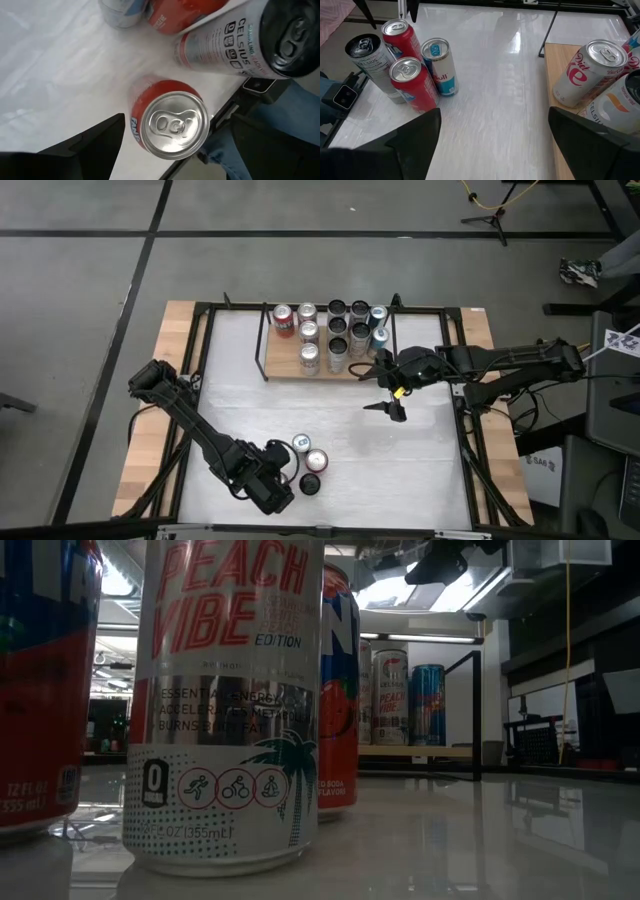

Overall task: Place canned beverage on shelf
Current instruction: Put the red soda can onto the shelf aligned with the other red soda can

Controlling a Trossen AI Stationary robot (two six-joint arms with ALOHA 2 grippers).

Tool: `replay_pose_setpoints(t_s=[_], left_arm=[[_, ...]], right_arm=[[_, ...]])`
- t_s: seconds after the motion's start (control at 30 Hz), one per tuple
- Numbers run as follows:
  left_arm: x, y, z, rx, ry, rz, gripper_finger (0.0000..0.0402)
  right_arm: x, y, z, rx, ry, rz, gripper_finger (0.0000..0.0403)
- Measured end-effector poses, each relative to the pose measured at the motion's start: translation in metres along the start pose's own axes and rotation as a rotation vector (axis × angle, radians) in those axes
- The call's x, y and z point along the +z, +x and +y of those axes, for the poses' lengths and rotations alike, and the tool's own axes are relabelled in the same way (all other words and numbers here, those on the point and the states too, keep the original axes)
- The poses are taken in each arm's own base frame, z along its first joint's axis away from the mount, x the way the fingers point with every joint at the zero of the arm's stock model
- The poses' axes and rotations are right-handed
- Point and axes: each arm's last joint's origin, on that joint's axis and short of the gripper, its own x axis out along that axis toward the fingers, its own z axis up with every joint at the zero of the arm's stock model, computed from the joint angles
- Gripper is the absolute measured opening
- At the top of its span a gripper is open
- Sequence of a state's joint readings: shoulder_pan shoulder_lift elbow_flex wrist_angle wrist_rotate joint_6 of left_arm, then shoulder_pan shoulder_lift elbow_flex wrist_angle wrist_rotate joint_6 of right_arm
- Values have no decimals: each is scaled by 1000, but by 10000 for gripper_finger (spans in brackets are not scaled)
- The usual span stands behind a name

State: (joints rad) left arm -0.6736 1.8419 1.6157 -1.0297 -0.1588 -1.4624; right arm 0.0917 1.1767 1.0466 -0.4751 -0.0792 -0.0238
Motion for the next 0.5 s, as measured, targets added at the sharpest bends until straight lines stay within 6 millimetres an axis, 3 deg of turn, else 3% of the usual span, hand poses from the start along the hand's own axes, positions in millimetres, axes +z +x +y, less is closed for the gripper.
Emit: replay_pose_setpoints(t_s=[0.5], left_arm=[[-8, -1, -2, -9, 31, -63, 353]], right_arm=[[0, 0, 0, 0, 0, 0, 363]])
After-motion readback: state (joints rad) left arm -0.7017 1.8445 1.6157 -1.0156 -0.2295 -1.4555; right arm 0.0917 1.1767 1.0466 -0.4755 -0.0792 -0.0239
